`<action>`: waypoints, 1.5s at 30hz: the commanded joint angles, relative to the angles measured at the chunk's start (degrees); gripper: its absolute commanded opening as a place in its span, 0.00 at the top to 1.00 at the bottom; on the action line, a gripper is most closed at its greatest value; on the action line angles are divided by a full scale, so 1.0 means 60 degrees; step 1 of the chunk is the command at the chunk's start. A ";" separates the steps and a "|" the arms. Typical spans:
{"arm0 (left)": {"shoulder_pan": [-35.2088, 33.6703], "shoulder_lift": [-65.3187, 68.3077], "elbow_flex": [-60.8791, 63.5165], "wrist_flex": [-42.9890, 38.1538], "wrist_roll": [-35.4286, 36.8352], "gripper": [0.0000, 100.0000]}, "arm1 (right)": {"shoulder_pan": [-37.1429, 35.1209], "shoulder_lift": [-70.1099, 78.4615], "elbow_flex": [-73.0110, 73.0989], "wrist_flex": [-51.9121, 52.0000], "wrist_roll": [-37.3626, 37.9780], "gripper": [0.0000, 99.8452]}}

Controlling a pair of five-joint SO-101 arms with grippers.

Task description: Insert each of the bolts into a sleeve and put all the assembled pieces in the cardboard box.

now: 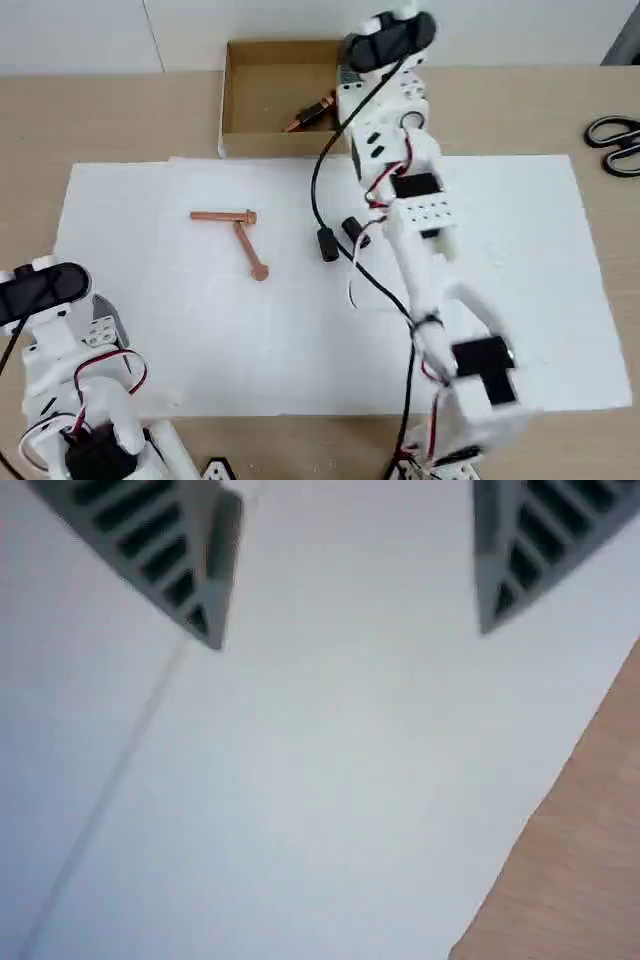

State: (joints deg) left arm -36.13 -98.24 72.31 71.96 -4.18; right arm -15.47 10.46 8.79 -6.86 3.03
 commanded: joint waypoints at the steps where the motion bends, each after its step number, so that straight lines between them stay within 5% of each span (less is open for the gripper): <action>1: -0.0029 0.0029 -0.0315 0.0059 -0.0059 0.84 | -0.0242 0.0886 -0.1245 -0.0769 0.0059 1.00; 22: -0.0029 0.0029 -0.0300 0.0059 -0.0059 0.84 | -0.0359 0.5179 -0.3692 -0.1311 0.0059 0.99; 30: -0.0029 0.0044 -0.0183 0.0073 -0.0073 0.84 | -0.0344 0.5590 -0.3692 -0.1223 0.0059 0.82; 39: -0.0015 0.0044 -0.0183 0.0073 -0.0073 0.84 | -0.0081 0.5516 -0.3692 -0.1209 0.0059 0.81; 45: 0.0000 0.0044 -0.0183 0.0073 -0.0073 0.84 | 0.0388 0.4388 -0.3678 0.0388 0.0059 0.81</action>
State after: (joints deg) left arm -36.04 -98.24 72.31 71.96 -4.18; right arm -14.51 44.40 -10.37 -8.79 3.03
